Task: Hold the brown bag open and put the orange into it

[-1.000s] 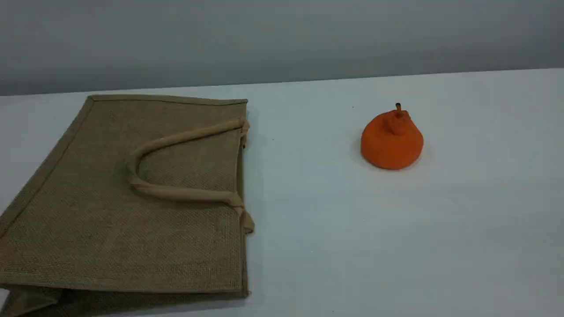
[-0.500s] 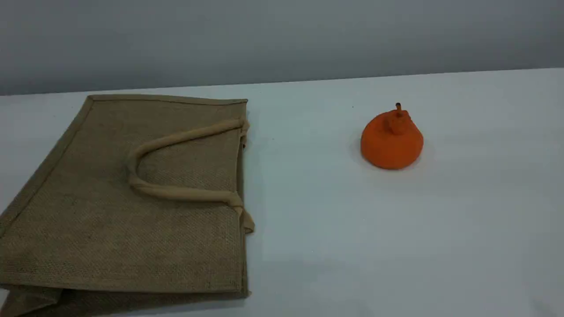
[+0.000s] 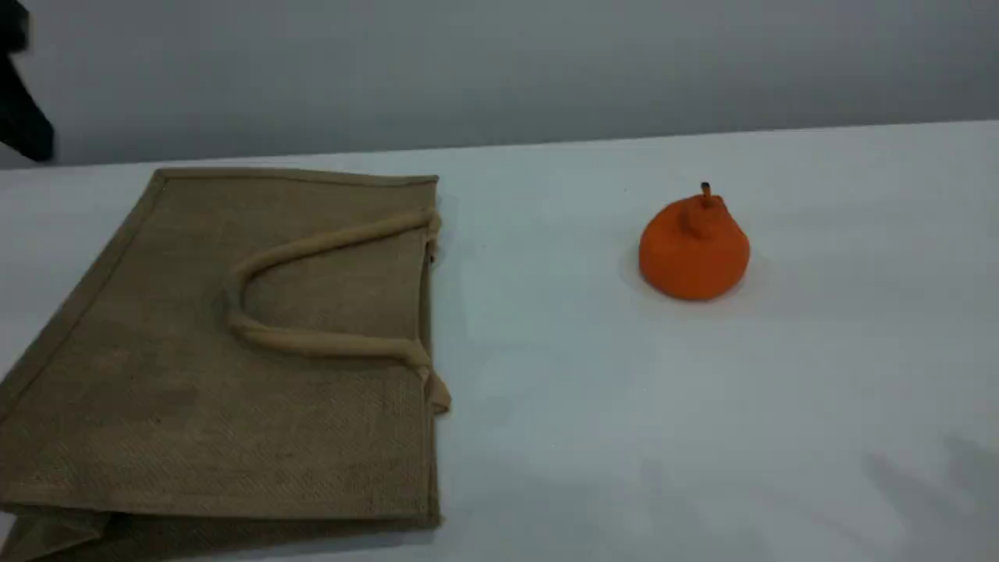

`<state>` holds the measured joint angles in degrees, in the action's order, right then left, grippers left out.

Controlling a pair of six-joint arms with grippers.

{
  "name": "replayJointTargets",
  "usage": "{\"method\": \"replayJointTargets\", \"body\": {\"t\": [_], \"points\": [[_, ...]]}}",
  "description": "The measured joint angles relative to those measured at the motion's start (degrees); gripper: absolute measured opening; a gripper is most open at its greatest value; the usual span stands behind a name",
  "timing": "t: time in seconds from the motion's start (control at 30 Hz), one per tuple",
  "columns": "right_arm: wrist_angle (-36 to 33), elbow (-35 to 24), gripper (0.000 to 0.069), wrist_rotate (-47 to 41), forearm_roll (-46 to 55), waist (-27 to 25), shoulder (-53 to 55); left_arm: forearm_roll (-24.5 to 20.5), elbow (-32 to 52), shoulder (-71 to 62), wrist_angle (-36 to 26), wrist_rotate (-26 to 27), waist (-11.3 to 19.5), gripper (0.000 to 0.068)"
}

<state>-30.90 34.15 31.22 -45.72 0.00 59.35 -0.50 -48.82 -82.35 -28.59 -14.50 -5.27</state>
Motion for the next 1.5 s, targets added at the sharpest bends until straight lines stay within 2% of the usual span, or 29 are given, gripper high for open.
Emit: {"method": "replayJointTargets", "body": {"t": [0.17,0.33,0.47,0.67,0.8,1.5], "points": [[0.5,0.0,0.0447,4.3,-6.5,0.0,3.1,3.8,-1.7,-8.6,3.4,0.7,0.0,0.0475],[3.2,0.0,0.0447,10.1,-13.8,0.1,6.9,5.1,-3.8,-15.2,5.1,0.8,0.0,0.0475],[3.2,0.0,0.0447,16.5,-20.8,0.1,11.3,5.1,-5.3,-18.9,6.7,1.0,-0.3,0.0475],[3.1,0.0,0.0447,27.7,-33.1,0.1,17.3,5.1,-8.3,-23.7,8.0,1.0,-2.6,0.0475],[1.1,0.0,0.0447,33.7,-39.4,0.1,19.8,5.1,-10.6,-27.3,8.0,0.3,-2.9,0.0475],[1.0,0.0,0.0447,37.2,-41.9,0.1,20.2,5.7,-17.3,-39.5,9.5,-1.3,-3.5,0.0462]]}}
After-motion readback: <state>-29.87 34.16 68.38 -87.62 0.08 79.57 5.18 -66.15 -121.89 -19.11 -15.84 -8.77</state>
